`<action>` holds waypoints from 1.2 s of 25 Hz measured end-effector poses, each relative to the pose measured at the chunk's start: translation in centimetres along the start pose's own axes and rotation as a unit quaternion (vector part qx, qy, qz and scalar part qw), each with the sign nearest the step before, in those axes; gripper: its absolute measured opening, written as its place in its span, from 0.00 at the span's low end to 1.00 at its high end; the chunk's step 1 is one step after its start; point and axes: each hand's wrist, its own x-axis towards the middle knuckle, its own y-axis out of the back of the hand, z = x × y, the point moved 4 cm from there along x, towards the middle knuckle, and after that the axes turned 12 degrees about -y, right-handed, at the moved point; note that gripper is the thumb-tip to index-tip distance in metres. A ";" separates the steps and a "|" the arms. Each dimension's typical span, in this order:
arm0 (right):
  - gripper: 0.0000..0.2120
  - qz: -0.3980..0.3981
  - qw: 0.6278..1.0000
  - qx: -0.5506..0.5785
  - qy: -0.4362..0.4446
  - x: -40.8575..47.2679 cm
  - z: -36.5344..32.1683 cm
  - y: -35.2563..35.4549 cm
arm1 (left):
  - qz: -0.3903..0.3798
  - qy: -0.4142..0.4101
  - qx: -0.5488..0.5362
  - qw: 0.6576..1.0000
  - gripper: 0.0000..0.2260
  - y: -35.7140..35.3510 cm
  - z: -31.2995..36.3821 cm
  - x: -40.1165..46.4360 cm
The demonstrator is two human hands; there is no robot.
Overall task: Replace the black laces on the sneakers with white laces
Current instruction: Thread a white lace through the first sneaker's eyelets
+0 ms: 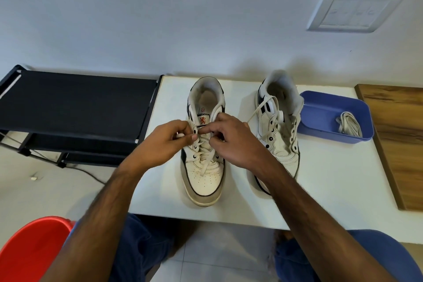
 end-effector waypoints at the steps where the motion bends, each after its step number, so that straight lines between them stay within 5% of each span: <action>1: 0.16 -0.001 1.000 0.000 -0.001 0.0 0.0 0.0 | 0.031 -0.017 -0.070 0.997 0.12 0.5 0.3 -0.2; 3: 0.16 -0.005 1.000 0.005 0.001 -0.1 -0.1 0.0 | 0.142 -0.063 -0.296 0.942 0.08 2.4 1.2 -0.6; 5: 0.17 -0.008 1.000 0.006 0.000 -0.1 -0.2 0.0 | 0.204 -0.134 -0.515 0.822 0.07 4.4 2.0 -1.1; 7: 0.17 -0.007 1.000 0.008 -0.003 0.0 -0.1 -0.1 | 0.247 -0.165 -0.599 0.744 0.11 5.1 1.9 -1.8; 9: 0.17 -0.008 1.000 0.015 -0.002 0.0 0.0 -0.2 | 0.302 -0.140 -0.611 0.718 0.11 5.3 1.1 -2.2; 11: 0.16 -0.009 1.000 0.021 -0.005 0.0 0.1 -0.2 | 0.329 -0.097 -0.571 0.746 0.10 5.4 0.6 -2.1; 12: 0.16 -0.009 1.000 0.021 -0.006 0.1 0.1 -0.1 | 0.323 -0.070 -0.513 0.792 0.10 5.3 0.6 -1.9; 14: 0.16 -0.015 1.000 0.018 -0.001 0.2 0.2 -0.1 | 0.270 -0.007 -0.293 0.917 0.11 4.3 0.4 -1.4; 16: 0.16 -0.022 0.999 0.026 0.021 0.1 0.3 0.2 | 0.157 0.009 -0.022 0.987 0.08 2.5 0.1 -0.9; 18: 0.15 0.002 0.998 0.042 0.047 -0.1 0.7 1.2 | 0.049 -0.010 0.142 0.989 0.13 0.8 0.0 -0.5; 21: 0.11 0.051 0.997 -0.019 0.051 -0.1 1.7 3.0 | -0.015 -0.022 0.202 0.979 0.18 0.4 0.1 -0.3; 25: 0.06 0.022 0.995 -0.097 0.018 0.0 2.2 2.8 | -0.037 -0.048 0.202 0.978 0.19 0.2 0.2 -0.2; 30: 0.06 0.036 0.999 -0.024 -0.015 0.4 2.7 2.7 | 0.005 -0.070 0.150 0.986 0.07 1.2 -0.4 -0.2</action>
